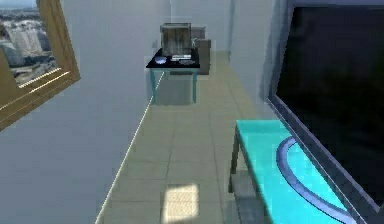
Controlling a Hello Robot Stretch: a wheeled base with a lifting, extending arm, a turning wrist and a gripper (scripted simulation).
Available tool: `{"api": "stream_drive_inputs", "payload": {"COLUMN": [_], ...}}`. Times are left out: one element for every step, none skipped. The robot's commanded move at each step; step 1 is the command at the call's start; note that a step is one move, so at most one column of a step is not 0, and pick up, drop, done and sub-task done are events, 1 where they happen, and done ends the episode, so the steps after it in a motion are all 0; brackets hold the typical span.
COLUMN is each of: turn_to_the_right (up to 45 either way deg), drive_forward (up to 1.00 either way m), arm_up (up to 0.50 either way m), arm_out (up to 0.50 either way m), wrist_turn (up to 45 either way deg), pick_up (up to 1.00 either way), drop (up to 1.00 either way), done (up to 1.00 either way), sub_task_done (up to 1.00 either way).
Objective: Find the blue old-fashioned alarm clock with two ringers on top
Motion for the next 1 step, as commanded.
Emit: {"api": "stream_drive_inputs", "payload": {"turn_to_the_right": [3.0], "drive_forward": [0.00], "arm_up": [0.00], "arm_out": [0.00], "wrist_turn": [0.0], "pick_up": [0.00], "drop": [0.00], "done": [0.00], "sub_task_done": [0.00]}}
